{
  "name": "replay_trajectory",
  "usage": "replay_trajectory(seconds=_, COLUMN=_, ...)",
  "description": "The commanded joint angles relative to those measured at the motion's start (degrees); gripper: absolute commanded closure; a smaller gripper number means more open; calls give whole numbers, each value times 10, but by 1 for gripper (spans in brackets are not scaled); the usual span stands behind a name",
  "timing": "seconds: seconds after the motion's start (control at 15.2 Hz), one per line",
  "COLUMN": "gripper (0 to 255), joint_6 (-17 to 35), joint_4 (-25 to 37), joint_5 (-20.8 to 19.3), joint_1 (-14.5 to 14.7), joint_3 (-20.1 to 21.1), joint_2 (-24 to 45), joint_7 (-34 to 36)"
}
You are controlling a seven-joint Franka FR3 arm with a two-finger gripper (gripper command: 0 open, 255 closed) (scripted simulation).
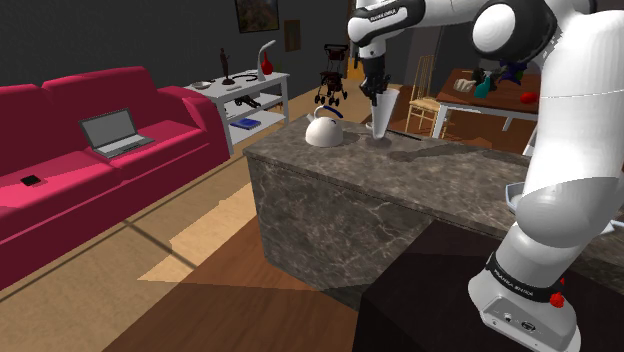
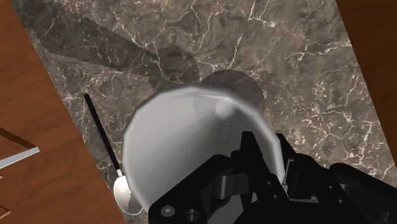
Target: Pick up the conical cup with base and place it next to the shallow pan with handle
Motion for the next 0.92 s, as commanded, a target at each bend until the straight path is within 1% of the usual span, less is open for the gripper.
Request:
replay_trajectory(seconds=0.0, gripper=255, joint_6=-15, joint_4=17, joint_5=1, joint_1=0, joint_3=0, joint_2=2, joint_7=-2)
replay_trajectory(seconds=0.2, gripper=255, joint_6=-34, joint_4=38, joint_5=1, joint_1=0, joint_3=0, joint_2=3, joint_7=-5)
replay_trajectory(seconds=0.53, gripper=255, joint_6=-2, joint_4=-108, joint_5=-19, joint_1=-6, joint_3=-10, joint_2=-115, joint_7=-17)
replay_trajectory(seconds=0.86, gripper=255, joint_6=10, joint_4=-221, joint_5=-41, joint_1=-16, joint_3=-22, joint_2=-221, joint_7=-33)
